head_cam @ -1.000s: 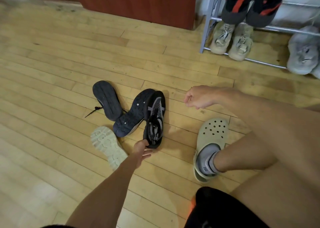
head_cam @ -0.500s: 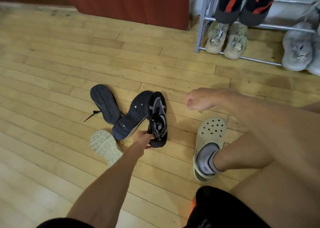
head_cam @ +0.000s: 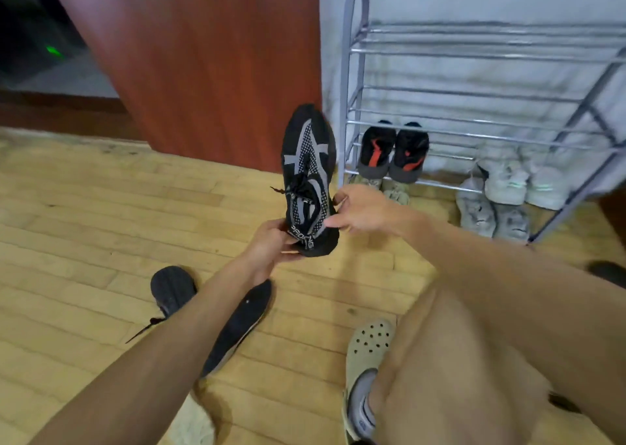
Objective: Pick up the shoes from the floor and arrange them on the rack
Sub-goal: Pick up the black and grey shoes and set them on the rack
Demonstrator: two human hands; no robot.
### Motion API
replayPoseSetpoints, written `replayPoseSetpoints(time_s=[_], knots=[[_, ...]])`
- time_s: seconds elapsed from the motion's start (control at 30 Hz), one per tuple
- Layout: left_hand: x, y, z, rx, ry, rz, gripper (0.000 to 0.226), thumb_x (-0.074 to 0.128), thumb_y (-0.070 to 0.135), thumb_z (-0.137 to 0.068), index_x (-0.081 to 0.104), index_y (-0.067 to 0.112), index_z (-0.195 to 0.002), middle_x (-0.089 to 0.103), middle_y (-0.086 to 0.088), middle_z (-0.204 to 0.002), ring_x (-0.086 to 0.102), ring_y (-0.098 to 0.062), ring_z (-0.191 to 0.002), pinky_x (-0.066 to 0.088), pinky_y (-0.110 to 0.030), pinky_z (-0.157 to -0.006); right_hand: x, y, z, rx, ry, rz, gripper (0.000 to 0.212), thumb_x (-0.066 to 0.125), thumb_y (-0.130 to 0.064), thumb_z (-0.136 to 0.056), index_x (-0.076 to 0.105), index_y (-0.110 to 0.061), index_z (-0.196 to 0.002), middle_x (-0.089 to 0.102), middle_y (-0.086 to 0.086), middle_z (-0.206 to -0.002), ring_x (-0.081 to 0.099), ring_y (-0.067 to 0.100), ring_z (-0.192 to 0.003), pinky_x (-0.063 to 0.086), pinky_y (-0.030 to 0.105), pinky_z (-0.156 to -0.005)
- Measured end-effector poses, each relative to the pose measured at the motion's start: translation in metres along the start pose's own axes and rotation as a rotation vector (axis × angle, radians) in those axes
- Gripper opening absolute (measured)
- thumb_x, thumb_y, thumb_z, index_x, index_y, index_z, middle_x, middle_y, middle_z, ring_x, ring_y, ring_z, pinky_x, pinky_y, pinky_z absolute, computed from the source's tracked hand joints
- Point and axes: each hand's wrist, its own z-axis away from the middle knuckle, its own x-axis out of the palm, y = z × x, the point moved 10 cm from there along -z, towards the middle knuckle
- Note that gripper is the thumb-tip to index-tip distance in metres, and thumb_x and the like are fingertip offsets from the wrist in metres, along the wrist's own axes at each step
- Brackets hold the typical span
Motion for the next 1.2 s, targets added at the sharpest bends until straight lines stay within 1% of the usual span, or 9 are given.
replayPoseSetpoints(time_s=[0.17, 0.27, 0.4, 0.5, 0.63, 0.73, 0.83, 0.97, 1.2], knots=[[0.048, 0.101, 0.009, 0.160, -0.054, -0.096, 0.034, 0.042, -0.009, -0.090, 0.060, 0.008, -0.114, 0.069, -0.014, -0.108, 0.066, -0.029, -0.093, 0.054, -0.041, -0.086, -0.090, -0.008, 0.039, -0.031, 0.140, -0.196, 0.033, 0.073, -0.005, -0.080, 0.057, -0.004, -0.109, 0.060, 0.016, -0.085, 0.057, 0.027, -0.075, 0.052, 0.040, -0.071], [0.084, 0.148, 0.011, 0.237, -0.077, -0.150, 0.033, 0.055, -0.002, -0.089, 0.059, 0.008, -0.120, 0.071, -0.008, -0.108, 0.070, -0.019, -0.087, 0.056, -0.032, -0.078, -0.137, 0.003, 0.061, -0.054, 0.230, -0.289, 0.027, 0.070, 0.002, -0.079, 0.057, -0.015, -0.095, 0.069, 0.017, -0.098, 0.069, 0.033, -0.088, 0.058, 0.043, -0.083], [0.161, 0.192, 0.007, 0.310, -0.136, -0.308, 0.021, 0.067, 0.012, -0.086, 0.058, 0.014, -0.106, 0.069, -0.001, -0.089, 0.068, -0.005, -0.063, 0.055, -0.018, -0.056, -0.194, 0.044, 0.105, -0.040, 0.355, -0.447, 0.045, 0.070, 0.006, -0.078, 0.053, -0.006, -0.117, 0.068, 0.015, -0.107, 0.070, 0.028, -0.095, 0.060, 0.038, -0.080], [0.224, 0.205, 0.001, 0.315, -0.174, -0.392, 0.013, 0.068, 0.009, -0.085, 0.058, 0.014, -0.091, 0.066, -0.003, -0.085, 0.065, -0.012, -0.068, 0.058, -0.020, -0.055, -0.227, 0.088, 0.141, 0.002, 0.412, -0.442, 0.050, 0.069, 0.007, -0.078, 0.052, -0.004, -0.123, 0.068, 0.020, -0.104, 0.072, 0.029, -0.086, 0.060, 0.042, -0.082], [0.316, 0.195, -0.006, 0.223, -0.321, -0.360, 0.025, 0.073, 0.000, -0.076, 0.063, 0.003, -0.099, 0.072, -0.013, -0.096, 0.071, -0.020, -0.080, 0.059, -0.027, -0.067, -0.267, 0.159, 0.203, 0.065, 0.536, -0.441, 0.049, 0.066, 0.009, -0.080, 0.054, -0.005, -0.126, 0.068, 0.020, -0.102, 0.069, 0.028, -0.087, 0.058, 0.045, -0.086], [0.389, 0.179, 0.008, 0.161, -0.458, -0.395, 0.032, 0.075, -0.002, -0.075, 0.065, -0.002, -0.105, 0.073, -0.015, -0.096, 0.071, -0.020, -0.075, 0.061, -0.026, -0.063, -0.279, 0.204, 0.258, 0.117, 0.550, -0.446, 0.052, 0.063, 0.009, -0.084, 0.051, -0.017, -0.127, 0.065, 0.011, -0.099, 0.069, 0.023, -0.086, 0.060, 0.029, -0.071], [0.454, 0.153, 0.024, 0.103, -0.556, -0.373, 0.030, 0.071, -0.005, -0.077, 0.064, -0.004, -0.106, 0.072, -0.014, -0.095, 0.069, -0.021, -0.079, 0.061, -0.024, -0.062, -0.289, 0.242, 0.308, 0.176, 0.573, -0.412, 0.056, 0.061, 0.005, -0.087, 0.047, -0.012, -0.139, 0.064, -0.001, -0.097, 0.065, 0.011, -0.083, 0.056, 0.017, -0.062], [0.512, 0.111, 0.044, 0.042, -0.634, -0.322, 0.021, 0.068, 0.003, -0.083, 0.066, 0.005, -0.104, 0.072, -0.009, -0.089, 0.068, -0.025, -0.083, 0.057, -0.038, -0.082, -0.290, 0.302, 0.349, 0.272, 0.625, -0.466, 0.049, 0.062, -0.004, -0.090, 0.050, -0.013, -0.137, 0.063, 0.005, -0.110, 0.064, 0.016, -0.094, 0.055, 0.019, -0.068], [0.563, 0.009, 0.054, -0.195, -0.649, -0.321, 0.020, 0.062, 0.009, -0.089, 0.061, 0.002, -0.108, 0.066, -0.016, -0.107, 0.064, -0.034, -0.098, 0.057, -0.042, -0.077, -0.209, 0.438, 0.401, 0.573, 0.681, -0.636, 0.036, 0.058, -0.005, -0.093, 0.056, -0.005, -0.128, 0.065, 0.020, -0.118, 0.066, 0.027, -0.090, 0.056, 0.036, -0.082]])
